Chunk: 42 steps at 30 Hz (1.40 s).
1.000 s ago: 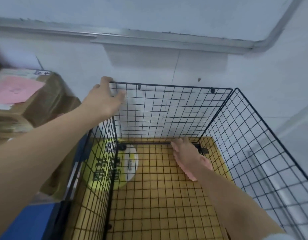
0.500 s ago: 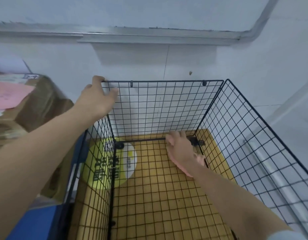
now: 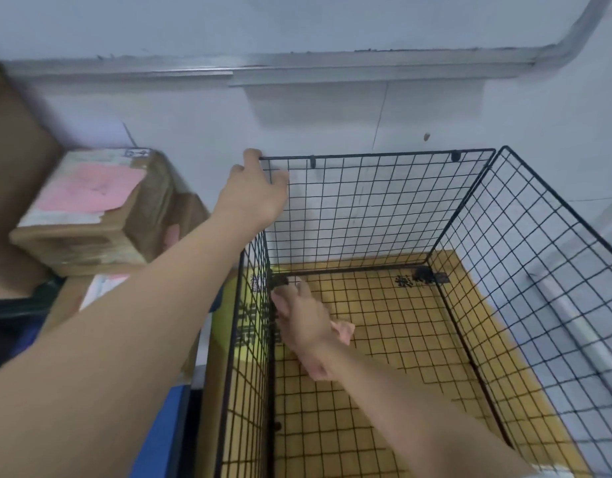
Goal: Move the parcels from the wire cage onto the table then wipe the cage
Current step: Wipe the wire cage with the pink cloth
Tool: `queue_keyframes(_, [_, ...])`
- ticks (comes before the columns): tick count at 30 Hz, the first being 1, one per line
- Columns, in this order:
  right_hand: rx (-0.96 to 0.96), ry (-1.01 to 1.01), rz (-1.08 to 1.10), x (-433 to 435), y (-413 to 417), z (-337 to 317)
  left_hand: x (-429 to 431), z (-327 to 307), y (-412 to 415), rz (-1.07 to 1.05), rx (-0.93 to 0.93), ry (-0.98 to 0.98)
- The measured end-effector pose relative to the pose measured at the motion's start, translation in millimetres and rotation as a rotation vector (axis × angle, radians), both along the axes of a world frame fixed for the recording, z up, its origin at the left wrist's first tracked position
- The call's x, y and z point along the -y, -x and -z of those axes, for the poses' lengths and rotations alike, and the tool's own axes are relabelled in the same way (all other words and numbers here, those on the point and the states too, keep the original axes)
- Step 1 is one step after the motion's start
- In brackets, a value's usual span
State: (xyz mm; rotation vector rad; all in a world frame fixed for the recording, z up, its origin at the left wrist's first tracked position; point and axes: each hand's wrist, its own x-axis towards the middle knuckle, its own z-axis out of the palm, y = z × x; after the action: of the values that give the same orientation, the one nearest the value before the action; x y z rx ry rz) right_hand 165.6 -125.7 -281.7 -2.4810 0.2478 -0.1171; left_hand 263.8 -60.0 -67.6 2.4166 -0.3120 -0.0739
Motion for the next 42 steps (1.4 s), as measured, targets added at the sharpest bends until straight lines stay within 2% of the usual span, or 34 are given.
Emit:
queue_keyframes(5, [-0.062,0.196,-0.089,56,22,0,0,2,-1,0.009,0.011,-0.012])
queue_keyframes(13, [-0.138,0.331,0.262,182,75,7,1,0,0,0.007,0.012,-0.025])
queue_keyframes(16, [-0.116,0.288,0.29,202,87,5,1,0,-2,-0.002,0.009,-0.045])
queue_keyframes(20, [-0.222,0.375,0.322,202,90,3,0,2,-4,-0.01,0.006,-0.043])
queue_keyframes(24, [-0.228,0.267,0.388,199,88,-5,1,2,-2,-0.011,0.011,-0.045])
queue_keyframes(27, [-0.134,0.237,0.351,180,87,-15,2,2,-3,-0.016,0.003,-0.043])
queue_keyframes(31, [-0.097,0.15,0.021,105,85,-25,2,0,0,-0.02,-0.024,-0.012])
queue_keyframes(33, [-0.089,0.073,-0.07,61,82,-25,2,-2,3,-0.009,-0.041,0.01])
queue_keyframes(37, [-0.098,-0.158,-0.039,-13,80,-15,-1,-7,8,0.003,-0.063,0.015])
queue_keyframes(40, [-0.119,-0.237,0.087,-41,79,1,-1,-9,11,0.008,-0.067,0.016])
queue_keyframes(42, [-0.114,-0.214,0.088,-42,79,8,-2,-8,10,0.013,-0.069,0.018])
